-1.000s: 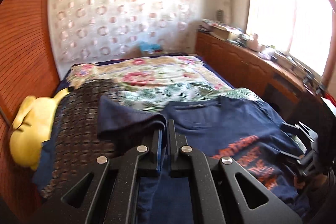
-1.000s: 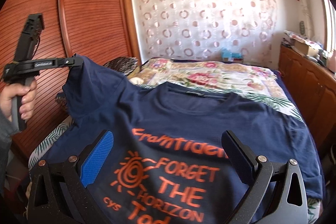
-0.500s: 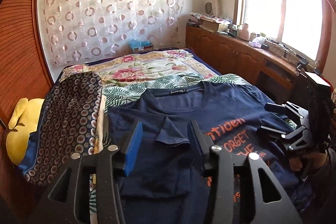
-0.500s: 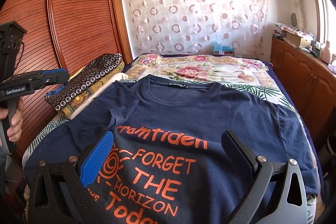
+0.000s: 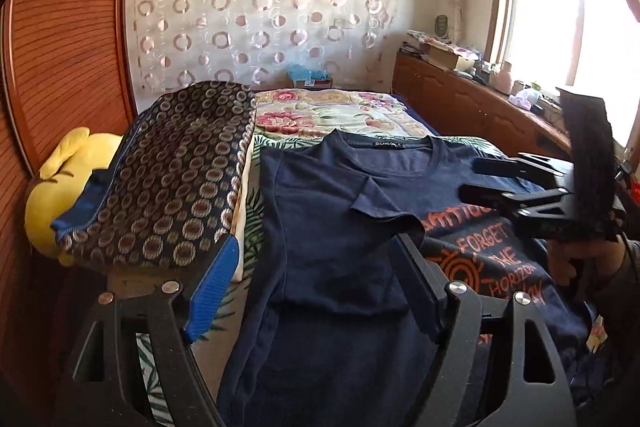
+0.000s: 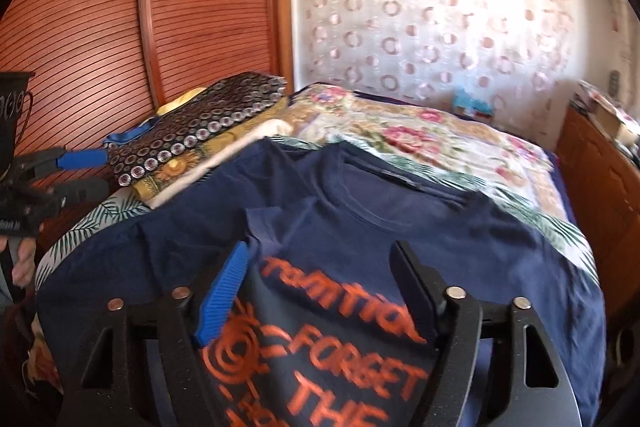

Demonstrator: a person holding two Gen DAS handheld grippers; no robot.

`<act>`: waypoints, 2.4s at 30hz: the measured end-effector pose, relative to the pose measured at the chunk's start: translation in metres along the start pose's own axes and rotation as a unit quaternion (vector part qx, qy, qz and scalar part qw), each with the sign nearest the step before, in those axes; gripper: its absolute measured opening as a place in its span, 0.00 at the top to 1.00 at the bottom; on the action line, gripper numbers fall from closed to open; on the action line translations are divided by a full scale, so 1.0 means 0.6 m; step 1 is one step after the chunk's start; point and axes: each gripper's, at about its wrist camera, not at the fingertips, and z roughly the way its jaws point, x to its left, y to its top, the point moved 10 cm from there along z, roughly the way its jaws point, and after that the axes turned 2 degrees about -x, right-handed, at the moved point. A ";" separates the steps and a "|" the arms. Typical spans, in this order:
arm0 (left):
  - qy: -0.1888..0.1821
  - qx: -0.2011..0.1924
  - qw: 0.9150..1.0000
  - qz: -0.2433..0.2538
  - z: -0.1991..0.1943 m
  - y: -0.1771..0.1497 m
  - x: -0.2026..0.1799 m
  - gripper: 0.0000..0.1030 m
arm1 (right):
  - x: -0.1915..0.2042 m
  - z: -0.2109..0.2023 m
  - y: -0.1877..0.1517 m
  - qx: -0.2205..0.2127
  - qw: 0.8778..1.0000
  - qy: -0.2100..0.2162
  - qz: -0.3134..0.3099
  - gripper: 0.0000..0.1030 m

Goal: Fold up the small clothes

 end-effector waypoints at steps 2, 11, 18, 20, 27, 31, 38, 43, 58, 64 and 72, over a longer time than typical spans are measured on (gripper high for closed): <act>-0.001 0.001 1.000 -0.012 0.001 -0.010 0.007 0.24 | 0.011 0.035 0.008 0.013 1.000 0.011 -0.013 0.39; 0.006 0.025 0.999 -0.029 0.014 -0.059 0.022 0.24 | 0.022 0.178 0.009 0.106 0.993 0.058 -0.009 0.47; -0.002 0.033 0.999 -0.021 0.024 -0.072 0.000 0.24 | 0.020 0.210 0.006 0.129 0.989 0.053 -0.038 0.58; -0.005 0.035 0.999 -0.021 0.027 -0.073 -0.005 0.24 | 0.024 0.207 0.007 0.128 0.990 0.047 -0.046 0.58; -0.001 0.048 0.999 -0.014 0.045 -0.086 -0.014 0.24 | 0.043 0.202 0.023 0.107 0.992 0.024 -0.056 0.58; -0.002 0.050 0.999 -0.016 0.046 -0.090 -0.013 0.24 | 0.064 0.196 0.018 0.105 0.992 0.037 -0.064 0.58; 0.001 0.060 0.998 -0.017 0.055 -0.103 -0.009 0.24 | 0.065 0.203 -0.004 0.120 0.989 0.052 -0.068 0.91; 0.000 0.061 0.998 -0.014 0.056 -0.102 -0.011 0.24 | 0.025 0.180 0.000 0.091 0.995 0.048 -0.008 0.92; -0.008 0.056 0.998 0.001 0.052 -0.093 -0.042 0.24 | -0.063 0.042 -0.061 0.057 0.996 -0.015 0.065 0.92; -0.014 0.055 0.998 0.010 0.056 -0.087 -0.064 0.24 | -0.093 -0.041 -0.103 0.056 0.995 -0.052 0.071 0.92; -0.030 0.056 0.998 0.030 0.062 -0.082 -0.105 0.24 | -0.142 -0.150 -0.169 0.055 0.985 -0.111 0.116 0.71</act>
